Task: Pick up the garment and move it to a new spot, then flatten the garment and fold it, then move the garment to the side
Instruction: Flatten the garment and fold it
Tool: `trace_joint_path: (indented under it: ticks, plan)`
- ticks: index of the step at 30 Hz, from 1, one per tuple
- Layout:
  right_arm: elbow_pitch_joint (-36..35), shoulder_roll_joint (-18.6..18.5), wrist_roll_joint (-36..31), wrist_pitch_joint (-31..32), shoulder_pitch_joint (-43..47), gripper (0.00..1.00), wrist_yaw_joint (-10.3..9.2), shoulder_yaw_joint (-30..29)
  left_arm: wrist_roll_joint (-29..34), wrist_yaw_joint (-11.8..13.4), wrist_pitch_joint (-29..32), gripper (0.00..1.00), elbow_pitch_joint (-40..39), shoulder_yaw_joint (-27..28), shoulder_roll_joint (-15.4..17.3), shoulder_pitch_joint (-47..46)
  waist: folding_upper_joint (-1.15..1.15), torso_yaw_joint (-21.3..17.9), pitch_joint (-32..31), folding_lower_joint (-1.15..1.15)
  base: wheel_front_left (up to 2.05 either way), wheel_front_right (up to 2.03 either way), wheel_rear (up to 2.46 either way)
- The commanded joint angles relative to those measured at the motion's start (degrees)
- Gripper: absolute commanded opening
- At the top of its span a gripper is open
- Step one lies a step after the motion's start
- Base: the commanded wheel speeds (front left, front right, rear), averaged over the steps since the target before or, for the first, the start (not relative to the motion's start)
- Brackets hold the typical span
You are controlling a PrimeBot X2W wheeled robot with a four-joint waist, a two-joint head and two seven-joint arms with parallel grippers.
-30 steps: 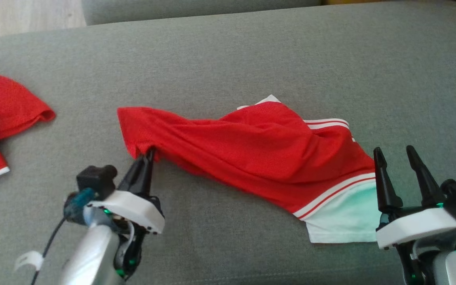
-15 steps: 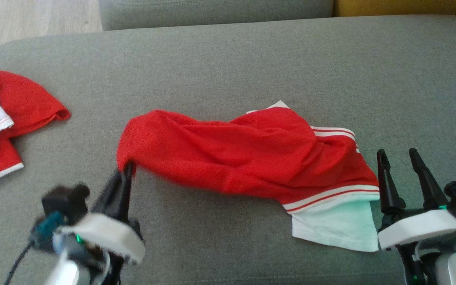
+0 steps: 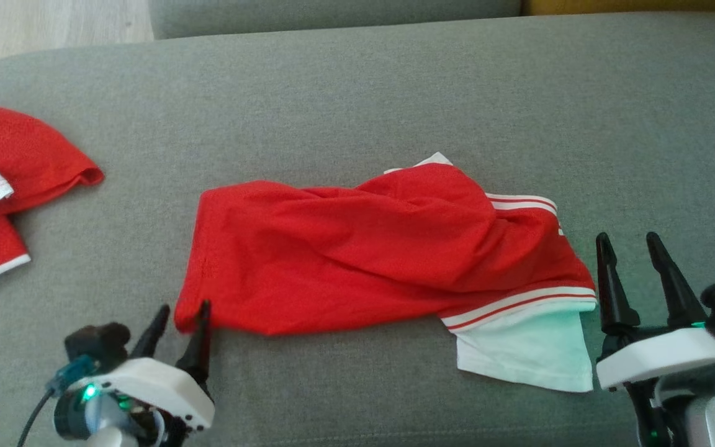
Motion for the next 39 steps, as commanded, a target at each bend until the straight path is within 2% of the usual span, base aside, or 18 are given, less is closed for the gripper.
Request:
trace_joint_path:
  ticks: [1, 9, 19, 25, 39]
  plan:
    - [-2.0, -0.3, -0.6, -0.4, -2.2, 1.0, -0.05, 0.8, 0.6, 0.6, -2.3, 1.0, -1.8, 3.1, 0.2, -2.4, 0.0, 0.0, -0.5, 0.0, 0.0, 0.0, 0.0]
    - [-3.4, -0.3, -3.0, -0.2, -1.5, 1.0, -0.05, 0.5, 5.3, 4.4, -10.8, 1.0, -8.1, 5.7, 0.1, -2.9, 0.0, 0.5, -2.9, 0.0, 0.0, 0.0, 0.0]
    - [-4.6, -0.3, -6.3, 0.9, 1.9, 1.0, -0.05, 2.5, 13.0, 7.7, -12.0, 1.0, -14.5, 3.6, 0.9, 1.2, 0.0, -0.2, -7.2, 0.0, 0.0, 0.0, 0.0]
    - [-5.5, -0.3, -6.8, 1.8, 4.5, 1.0, -0.05, 3.9, 13.8, 8.4, -11.2, 1.0, -14.8, 1.4, 0.5, 4.7, 0.0, -0.4, -8.6, 0.0, 0.0, 0.0, 0.0]
    - [-6.1, -0.3, -5.6, 2.2, 5.2, 1.0, -0.05, 3.4, 12.9, 8.5, -10.6, 1.0, -13.8, 1.1, 0.7, 4.8, 0.0, 0.4, -8.9, 0.0, 0.0, 0.0, 0.0]
